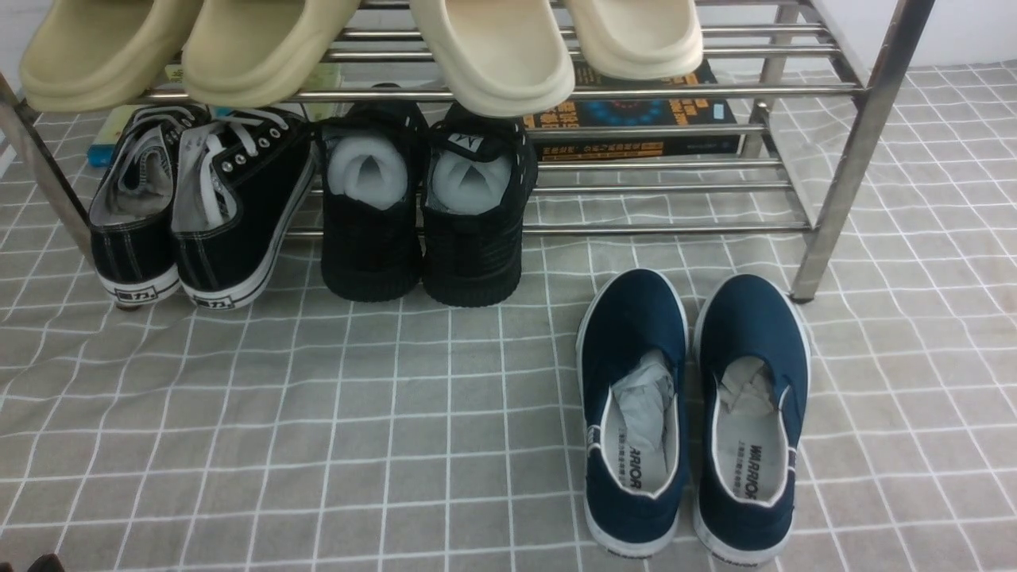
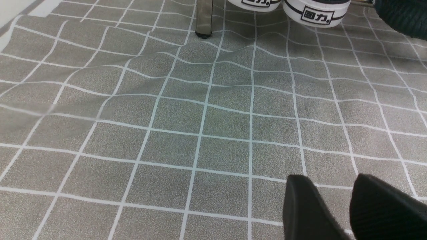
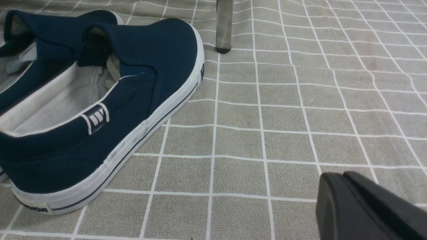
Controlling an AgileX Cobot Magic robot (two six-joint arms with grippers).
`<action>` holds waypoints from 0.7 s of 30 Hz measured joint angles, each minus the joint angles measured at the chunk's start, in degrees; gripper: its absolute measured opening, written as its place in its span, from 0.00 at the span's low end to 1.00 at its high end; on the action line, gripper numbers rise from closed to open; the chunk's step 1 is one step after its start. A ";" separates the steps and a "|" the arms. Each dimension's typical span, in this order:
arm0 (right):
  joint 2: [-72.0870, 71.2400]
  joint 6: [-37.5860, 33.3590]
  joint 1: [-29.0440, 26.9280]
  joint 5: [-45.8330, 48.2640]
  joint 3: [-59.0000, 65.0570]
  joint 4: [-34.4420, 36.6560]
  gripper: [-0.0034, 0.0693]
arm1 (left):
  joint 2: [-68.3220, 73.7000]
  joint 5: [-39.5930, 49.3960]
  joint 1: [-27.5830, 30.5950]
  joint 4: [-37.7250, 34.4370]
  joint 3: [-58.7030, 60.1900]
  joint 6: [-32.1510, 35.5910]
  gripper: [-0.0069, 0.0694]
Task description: Take the shoes off the shelf with your hand from the grey coffee tablecloth.
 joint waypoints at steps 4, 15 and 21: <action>0.00 0.00 0.00 0.00 0.00 0.00 0.10 | 0.00 0.00 0.00 0.00 0.00 0.00 0.40; 0.00 -0.06 0.00 0.00 0.00 -0.04 0.11 | 0.00 0.00 0.00 0.00 0.00 0.00 0.40; 0.00 -0.06 0.00 0.00 0.00 -0.04 0.12 | 0.00 0.00 0.00 0.00 0.00 0.00 0.40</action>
